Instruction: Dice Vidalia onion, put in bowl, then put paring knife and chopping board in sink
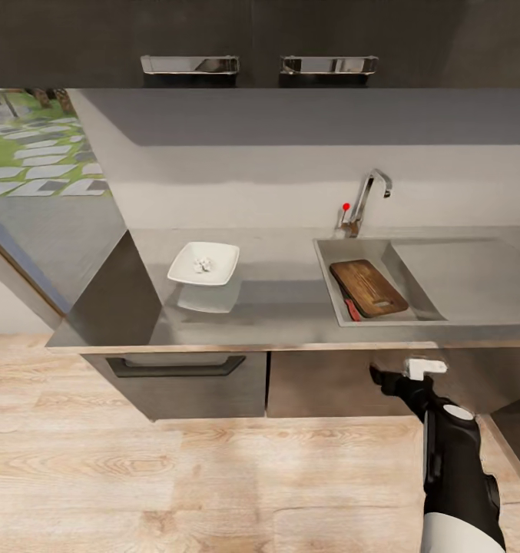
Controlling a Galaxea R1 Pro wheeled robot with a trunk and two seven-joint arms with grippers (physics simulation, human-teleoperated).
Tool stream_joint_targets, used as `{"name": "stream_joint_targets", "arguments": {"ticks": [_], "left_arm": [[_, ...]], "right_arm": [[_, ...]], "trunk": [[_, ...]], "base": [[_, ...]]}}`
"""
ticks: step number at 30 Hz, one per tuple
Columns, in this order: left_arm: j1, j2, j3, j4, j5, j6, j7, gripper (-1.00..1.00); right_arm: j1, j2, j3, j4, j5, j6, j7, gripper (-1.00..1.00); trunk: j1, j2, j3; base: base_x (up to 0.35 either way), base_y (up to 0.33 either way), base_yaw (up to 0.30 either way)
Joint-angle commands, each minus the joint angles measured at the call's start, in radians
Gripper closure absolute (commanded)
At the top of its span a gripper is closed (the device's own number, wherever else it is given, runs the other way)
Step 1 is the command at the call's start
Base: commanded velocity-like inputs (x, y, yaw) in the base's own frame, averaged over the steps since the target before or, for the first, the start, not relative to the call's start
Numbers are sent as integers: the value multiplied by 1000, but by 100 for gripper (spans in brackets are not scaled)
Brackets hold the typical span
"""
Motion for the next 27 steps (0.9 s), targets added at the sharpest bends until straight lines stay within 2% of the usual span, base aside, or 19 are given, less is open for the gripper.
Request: {"name": "stream_joint_targets", "arguments": {"ticks": [1,3,6,8,10,12,13,14,15,17,22,23,27], "left_arm": [[0,1,-8,-2,9,-2,5,-100],[0,1,-8,-2,9,-2,5,-100],[0,1,-8,-2,9,-2,5,-100],[0,1,-8,-2,10,-2,5,-100],[0,1,-8,-2,10,-2,6,-100],[0,1,-8,-3,10,-2,6,-100],[0,1,-8,-3,10,-1,6,-100],[0,1,-8,-2,10,-1,6,-100],[0,1,-8,-1,11,0,7,-100],[0,1,-7,0,11,1,8,-100],[0,3,-5,1,13,6,24,-100],[0,3,-5,2,13,6,32,-100],[0,1,-5,7,15,9,141,-100]], "right_arm": [[7,1,-4,19,15,1,11,-100],[18,1,-6,107,43,-28,10,-100],[23,1,-14,329,109,-179,-19,-100],[24,1,-24,545,144,-283,-125,-100],[24,1,-27,840,159,-425,-301,-100],[25,1,-27,1061,162,-547,-395,-100],[25,-38,-26,1216,163,-638,-452,-100],[27,-58,-25,1283,162,-690,-481,-100],[43,-72,-25,1324,162,-726,-501,-100],[125,-89,-24,1371,162,-772,-526,-100],[292,-100,-24,1392,161,-791,-542,-100],[301,-101,-24,1392,161,-791,-543,-100],[353,-102,-26,1393,149,-780,-596,-100]], "trunk": [[1,-2,-1],[1,-2,-1],[1,-2,-1],[1,-2,-1],[1,-2,-1],[1,-2,-1],[1,-2,-1],[1,-2,-1],[1,-2,-1],[1,-2,-1],[1,-2,-1],[1,-2,-1],[1,-2,-1]], "base": [[0,0,0],[0,0,0],[0,0,0],[0,0,0],[0,0,0],[0,0,0],[0,0,0],[0,0,0],[0,0,0],[0,0,0],[0,0,0],[0,0,0],[0,0,0]]}}
